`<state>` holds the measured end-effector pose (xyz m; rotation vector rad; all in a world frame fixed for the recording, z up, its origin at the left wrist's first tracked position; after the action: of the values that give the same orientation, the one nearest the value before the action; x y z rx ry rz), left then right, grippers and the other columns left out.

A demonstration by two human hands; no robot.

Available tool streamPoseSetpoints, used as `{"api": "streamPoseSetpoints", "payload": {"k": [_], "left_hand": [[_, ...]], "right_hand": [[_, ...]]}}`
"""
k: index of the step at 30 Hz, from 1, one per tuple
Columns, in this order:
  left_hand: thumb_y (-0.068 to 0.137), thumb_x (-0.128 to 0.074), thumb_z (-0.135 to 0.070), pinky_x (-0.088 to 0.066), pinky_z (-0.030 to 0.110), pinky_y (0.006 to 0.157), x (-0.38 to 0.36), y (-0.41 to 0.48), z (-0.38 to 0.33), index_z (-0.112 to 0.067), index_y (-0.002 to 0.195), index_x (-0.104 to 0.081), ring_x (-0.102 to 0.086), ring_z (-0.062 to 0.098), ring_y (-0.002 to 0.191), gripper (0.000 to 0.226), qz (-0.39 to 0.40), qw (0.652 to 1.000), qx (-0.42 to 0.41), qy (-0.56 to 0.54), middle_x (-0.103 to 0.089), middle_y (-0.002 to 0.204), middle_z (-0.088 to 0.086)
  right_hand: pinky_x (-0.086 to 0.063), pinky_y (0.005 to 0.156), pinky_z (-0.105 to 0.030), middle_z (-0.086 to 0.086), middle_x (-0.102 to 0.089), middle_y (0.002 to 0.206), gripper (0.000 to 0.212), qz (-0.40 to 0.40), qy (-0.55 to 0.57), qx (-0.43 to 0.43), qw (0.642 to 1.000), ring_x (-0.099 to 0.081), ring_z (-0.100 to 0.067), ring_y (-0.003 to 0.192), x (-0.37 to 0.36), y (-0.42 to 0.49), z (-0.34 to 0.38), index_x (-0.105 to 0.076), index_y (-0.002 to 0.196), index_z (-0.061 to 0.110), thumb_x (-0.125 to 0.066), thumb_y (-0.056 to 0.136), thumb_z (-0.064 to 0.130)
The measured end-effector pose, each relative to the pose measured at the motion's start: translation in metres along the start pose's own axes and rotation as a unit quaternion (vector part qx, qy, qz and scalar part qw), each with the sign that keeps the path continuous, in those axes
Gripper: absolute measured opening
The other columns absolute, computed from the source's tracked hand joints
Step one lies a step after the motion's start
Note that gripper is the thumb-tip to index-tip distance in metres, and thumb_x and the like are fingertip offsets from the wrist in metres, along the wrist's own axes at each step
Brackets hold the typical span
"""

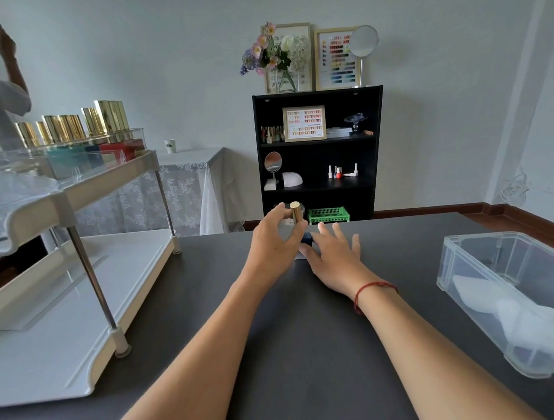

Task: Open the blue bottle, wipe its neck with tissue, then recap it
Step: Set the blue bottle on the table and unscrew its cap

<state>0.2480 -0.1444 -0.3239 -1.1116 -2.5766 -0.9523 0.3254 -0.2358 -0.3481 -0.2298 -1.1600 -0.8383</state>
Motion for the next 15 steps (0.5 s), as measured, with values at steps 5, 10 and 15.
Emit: {"api": "streamPoseSetpoints", "payload": {"k": [5, 10, 15], "left_hand": [[0.092, -0.059, -0.028, -0.048, 0.034, 0.098, 0.0019, 0.0005, -0.0002, -0.012, 0.104, -0.064, -0.06, 0.018, 0.108, 0.021, -0.022, 1.0, -0.008, -0.015, -0.067, 0.11, 0.004], [0.094, -0.056, -0.029, -0.041, 0.005, 0.075, 0.0054, 0.0029, 0.0021, -0.015, 0.094, -0.064, -0.057, 0.004, 0.084, 0.016, -0.056, 0.998, -0.035, -0.016, -0.068, 0.091, 0.001], [0.093, -0.057, -0.03, -0.043, 0.006, 0.076, 0.0053, 0.004, 0.0038, -0.017, 0.096, -0.065, -0.059, 0.002, 0.084, 0.015, -0.058, 0.997, -0.046, -0.023, -0.068, 0.092, -0.003]], "right_hand": [[0.013, 0.113, -0.053, -0.003, -0.009, 0.16, 0.046, 0.004, -0.013, -0.005, 1.0, 0.009, -0.025, 0.147, -0.0018, 0.0015, -0.0013, -0.038, 0.14, 0.026, -0.025, 0.099, 0.044], [0.013, 0.113, -0.053, -0.003, -0.01, 0.16, 0.047, 0.006, -0.015, -0.006, 1.0, 0.008, -0.024, 0.147, -0.0026, 0.0019, -0.0017, -0.037, 0.141, 0.026, -0.025, 0.099, 0.044], [0.012, 0.113, -0.053, -0.003, -0.01, 0.16, 0.046, 0.005, -0.019, -0.004, 1.0, 0.007, -0.025, 0.147, -0.0023, 0.0017, -0.0019, -0.039, 0.139, 0.025, -0.025, 0.099, 0.044]]}}
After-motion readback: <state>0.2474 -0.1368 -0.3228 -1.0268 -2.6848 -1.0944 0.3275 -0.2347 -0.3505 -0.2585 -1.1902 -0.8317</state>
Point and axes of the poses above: each hand's wrist, its own y-axis towards the middle knuckle, its own x-axis out of the back of the hand, z = x × y, the point moved 2 cm from there along y, towards the middle knuckle
